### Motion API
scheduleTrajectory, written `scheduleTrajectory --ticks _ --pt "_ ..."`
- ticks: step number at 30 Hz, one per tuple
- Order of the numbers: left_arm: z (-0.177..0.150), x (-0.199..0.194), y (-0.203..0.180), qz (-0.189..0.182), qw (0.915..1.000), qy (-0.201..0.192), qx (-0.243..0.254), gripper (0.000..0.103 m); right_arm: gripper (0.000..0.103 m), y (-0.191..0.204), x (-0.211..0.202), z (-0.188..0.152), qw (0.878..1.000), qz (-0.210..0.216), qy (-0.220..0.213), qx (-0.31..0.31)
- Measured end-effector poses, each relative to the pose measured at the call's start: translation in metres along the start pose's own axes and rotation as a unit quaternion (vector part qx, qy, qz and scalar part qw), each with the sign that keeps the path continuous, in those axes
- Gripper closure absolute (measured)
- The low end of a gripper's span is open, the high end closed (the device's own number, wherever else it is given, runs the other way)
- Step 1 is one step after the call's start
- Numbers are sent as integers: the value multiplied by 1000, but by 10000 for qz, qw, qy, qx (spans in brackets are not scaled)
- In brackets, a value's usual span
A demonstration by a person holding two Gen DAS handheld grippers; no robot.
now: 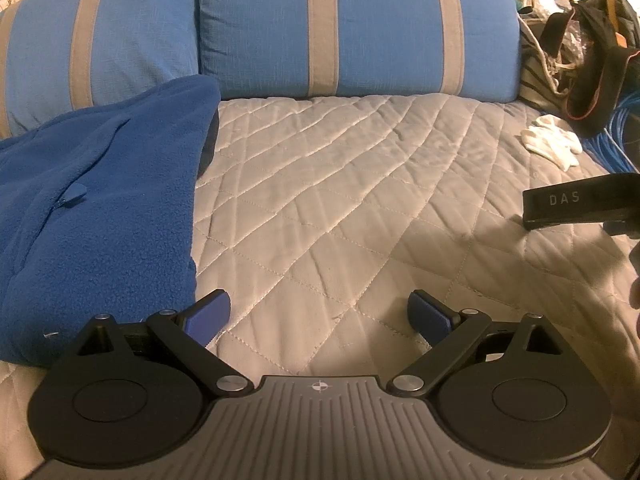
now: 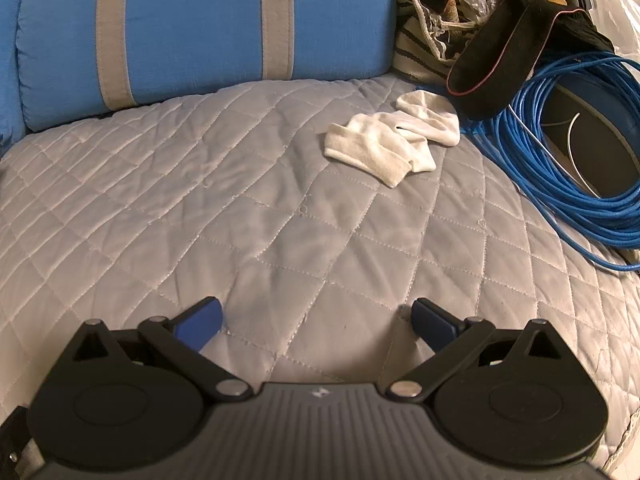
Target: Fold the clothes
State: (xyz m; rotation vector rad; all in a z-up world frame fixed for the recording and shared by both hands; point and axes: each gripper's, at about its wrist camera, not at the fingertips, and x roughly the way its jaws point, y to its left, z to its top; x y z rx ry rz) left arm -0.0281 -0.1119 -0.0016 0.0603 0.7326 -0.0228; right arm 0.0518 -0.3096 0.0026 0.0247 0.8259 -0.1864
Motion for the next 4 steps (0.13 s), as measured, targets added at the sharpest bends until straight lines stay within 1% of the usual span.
scheduleTrajectory --ticks 4 --pt "0 0 0 -2 10000 2 0 5 0 1 0 -1 10000 -14 -22 3"
